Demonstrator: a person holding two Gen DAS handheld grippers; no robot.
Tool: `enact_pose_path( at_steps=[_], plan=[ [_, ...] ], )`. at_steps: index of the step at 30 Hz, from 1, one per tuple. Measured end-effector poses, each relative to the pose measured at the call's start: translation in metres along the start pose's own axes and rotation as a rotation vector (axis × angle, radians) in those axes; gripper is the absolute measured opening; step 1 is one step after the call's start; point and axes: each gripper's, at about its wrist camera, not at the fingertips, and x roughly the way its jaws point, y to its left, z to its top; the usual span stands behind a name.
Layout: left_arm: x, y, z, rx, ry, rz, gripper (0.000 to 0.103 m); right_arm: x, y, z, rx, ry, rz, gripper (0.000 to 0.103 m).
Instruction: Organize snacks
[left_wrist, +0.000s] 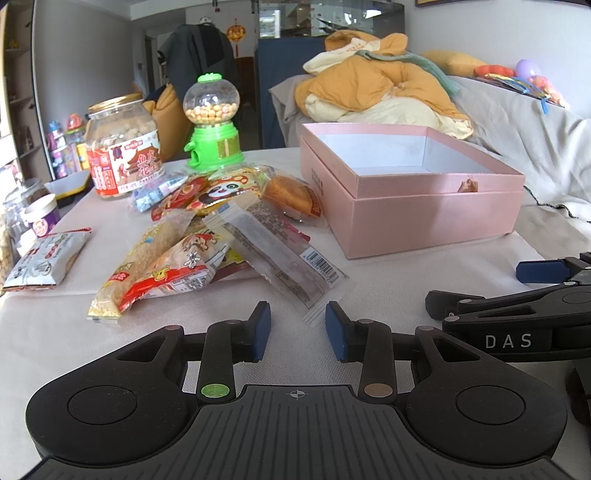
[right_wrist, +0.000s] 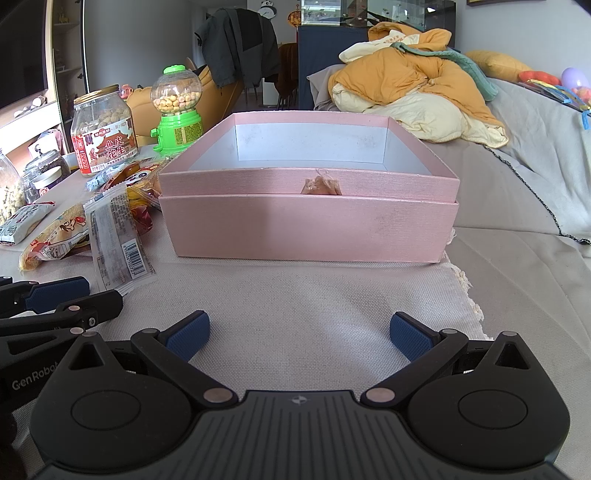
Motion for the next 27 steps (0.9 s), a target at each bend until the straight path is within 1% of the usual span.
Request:
enact_pose_path(
  at_steps=[13,15,16,17,18,19,22,23,24,25,26,27],
  plan=[
    [0.0,0.002,0.0,-0.014,0.0,-0.008,0.039,-0.001,-0.002,0.0,0.003,0.0,0.004,0.103],
    [-0.001,0.007,0.0,-0.047,-0.003,-0.033,0.038,0.001,-0.004,0.0,-0.006,0.028,0.018,0.103],
    [-0.003,0.013,0.0,-0.069,0.001,-0.067,0.038,0.001,-0.004,0.006,-0.027,0.074,0.033,0.103],
    [-0.006,0.02,0.002,-0.084,0.004,-0.104,0.038,0.004,-0.007,0.01,-0.021,0.107,0.049,0.103],
    [-0.012,0.029,0.005,-0.095,-0.005,-0.127,0.039,0.005,-0.006,0.012,-0.025,0.119,0.058,0.103],
    [-0.017,0.037,0.009,-0.097,-0.025,-0.12,0.041,0.007,-0.002,0.013,-0.054,0.13,0.06,0.103],
    [-0.028,0.064,0.027,-0.074,-0.091,-0.041,0.039,0.011,-0.003,0.015,-0.076,0.142,0.076,0.103],
    [-0.025,0.074,0.032,-0.07,-0.089,-0.016,0.039,0.013,-0.002,0.016,-0.081,0.15,0.08,0.103],
    [-0.019,0.084,0.039,-0.069,-0.066,0.015,0.039,0.014,-0.002,0.018,-0.086,0.161,0.084,0.103],
    [-0.011,0.092,0.044,-0.077,-0.046,0.023,0.049,0.016,-0.001,0.019,-0.095,0.168,0.087,0.103],
    [-0.005,0.1,0.048,-0.092,-0.037,0.004,0.062,0.017,-0.001,0.021,-0.104,0.174,0.093,0.103],
    [0.002,0.107,0.052,-0.112,-0.024,-0.018,0.066,0.019,0.0,0.023,-0.113,0.174,0.101,0.103]
  ],
)
